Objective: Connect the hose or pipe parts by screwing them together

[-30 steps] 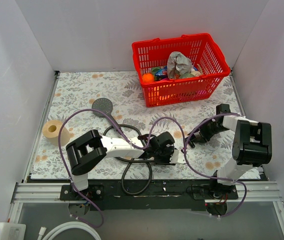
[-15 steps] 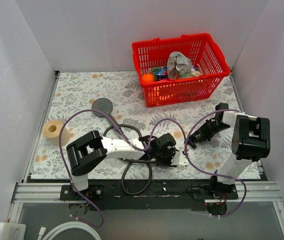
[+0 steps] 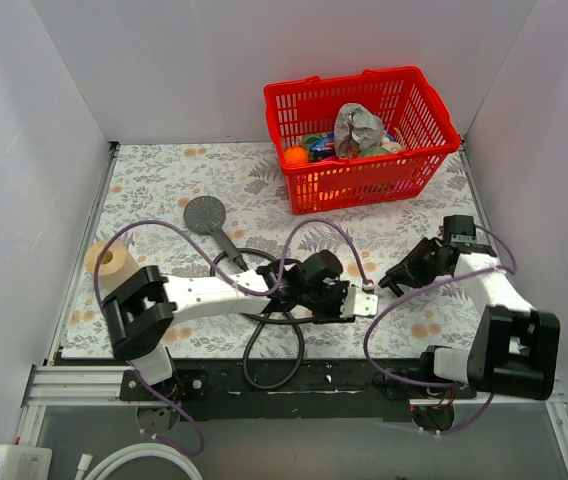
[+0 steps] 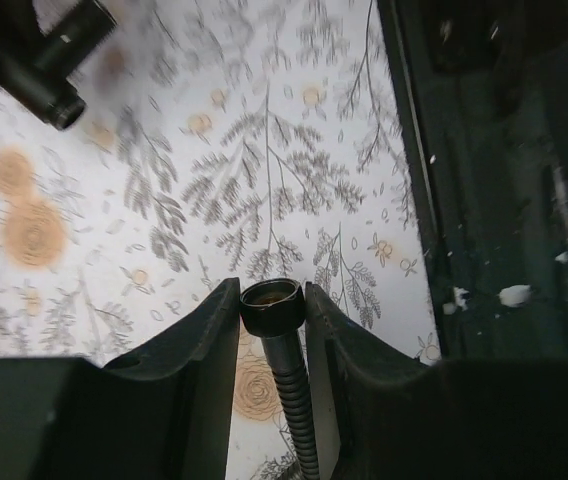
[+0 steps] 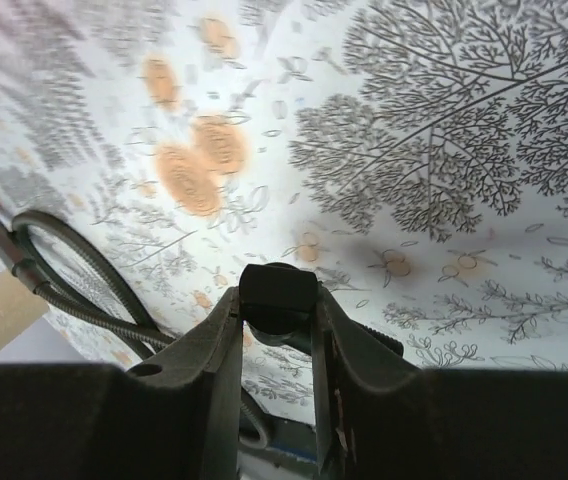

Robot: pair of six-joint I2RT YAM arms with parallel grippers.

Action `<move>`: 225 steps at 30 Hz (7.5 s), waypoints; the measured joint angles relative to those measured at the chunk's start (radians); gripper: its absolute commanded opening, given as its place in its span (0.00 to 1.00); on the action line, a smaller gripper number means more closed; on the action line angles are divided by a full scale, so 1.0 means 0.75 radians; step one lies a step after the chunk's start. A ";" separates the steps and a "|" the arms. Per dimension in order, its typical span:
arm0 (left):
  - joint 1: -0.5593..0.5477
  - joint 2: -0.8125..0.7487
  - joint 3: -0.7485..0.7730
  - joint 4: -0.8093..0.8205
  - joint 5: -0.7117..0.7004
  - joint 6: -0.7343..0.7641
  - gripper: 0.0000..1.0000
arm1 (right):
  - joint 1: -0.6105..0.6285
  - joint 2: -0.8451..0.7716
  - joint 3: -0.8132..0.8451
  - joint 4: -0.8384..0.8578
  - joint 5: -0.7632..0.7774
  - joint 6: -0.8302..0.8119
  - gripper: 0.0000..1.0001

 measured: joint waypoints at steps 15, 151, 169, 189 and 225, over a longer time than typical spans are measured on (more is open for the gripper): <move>0.041 -0.064 -0.012 0.044 0.201 -0.079 0.00 | 0.000 -0.310 -0.080 0.000 0.108 -0.023 0.01; 0.378 -1.128 -0.379 0.783 0.169 -0.890 0.00 | 0.978 -0.433 1.167 0.260 -0.323 -1.067 0.01; 0.461 -1.096 -0.475 1.316 0.376 -1.017 0.00 | 1.135 -0.360 1.307 0.157 -0.537 -1.122 0.01; 0.462 -1.058 -0.436 1.268 0.398 -1.048 0.00 | 1.158 -0.347 1.223 0.173 -0.598 -1.032 0.01; 0.470 -1.022 -0.356 1.007 0.438 -0.976 0.00 | 1.161 -0.365 1.137 0.068 -0.459 -1.014 0.01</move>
